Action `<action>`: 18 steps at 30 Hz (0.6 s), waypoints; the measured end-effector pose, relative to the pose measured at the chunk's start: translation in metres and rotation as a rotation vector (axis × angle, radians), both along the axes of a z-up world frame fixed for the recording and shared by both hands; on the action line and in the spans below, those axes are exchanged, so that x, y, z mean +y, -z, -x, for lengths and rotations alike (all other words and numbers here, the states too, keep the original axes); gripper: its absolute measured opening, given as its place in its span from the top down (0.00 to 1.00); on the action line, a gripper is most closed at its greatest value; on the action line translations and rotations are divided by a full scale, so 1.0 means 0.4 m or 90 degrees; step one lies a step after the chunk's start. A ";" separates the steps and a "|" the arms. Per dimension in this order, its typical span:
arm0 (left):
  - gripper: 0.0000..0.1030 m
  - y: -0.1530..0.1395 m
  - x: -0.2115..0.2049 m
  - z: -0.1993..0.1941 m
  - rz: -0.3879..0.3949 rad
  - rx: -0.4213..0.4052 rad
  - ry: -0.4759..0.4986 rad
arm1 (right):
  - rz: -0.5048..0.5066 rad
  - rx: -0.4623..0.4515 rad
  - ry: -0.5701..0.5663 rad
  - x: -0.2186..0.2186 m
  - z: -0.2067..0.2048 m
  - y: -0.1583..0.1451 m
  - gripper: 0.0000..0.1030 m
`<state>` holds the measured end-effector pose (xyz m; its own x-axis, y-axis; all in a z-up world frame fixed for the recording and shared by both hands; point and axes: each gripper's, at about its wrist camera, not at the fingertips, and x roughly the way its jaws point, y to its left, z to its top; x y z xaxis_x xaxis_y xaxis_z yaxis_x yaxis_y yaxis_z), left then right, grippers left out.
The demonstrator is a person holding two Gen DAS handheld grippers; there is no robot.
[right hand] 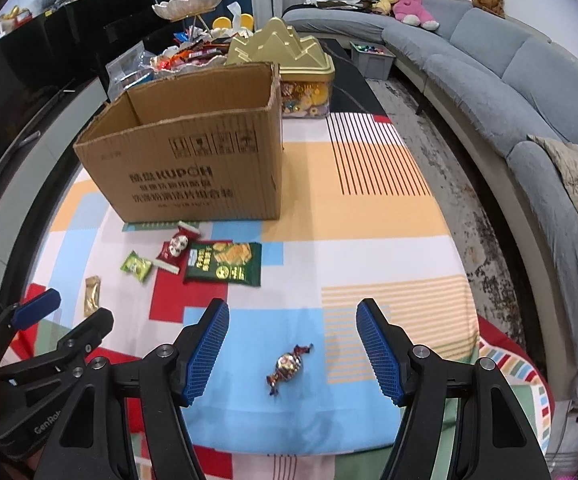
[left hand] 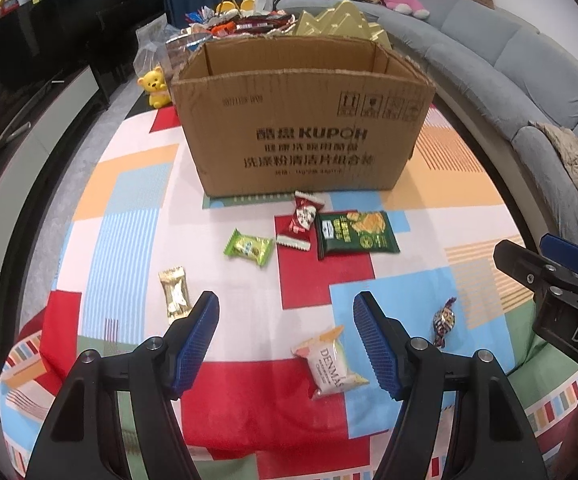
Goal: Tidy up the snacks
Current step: 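Withdraw both tools from the box back toward the remaining snacks, then lower left tool onto DENMAS cheese bag while right tool lowers onto wrapped candy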
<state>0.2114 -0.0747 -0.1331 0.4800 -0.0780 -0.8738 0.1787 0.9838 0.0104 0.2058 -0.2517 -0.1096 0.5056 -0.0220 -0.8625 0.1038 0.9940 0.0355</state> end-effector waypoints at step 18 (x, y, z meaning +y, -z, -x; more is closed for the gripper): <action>0.33 0.086 -0.028 0.042 -0.020 0.017 -0.018 | 0.013 0.037 -0.008 -0.003 0.034 0.101 0.35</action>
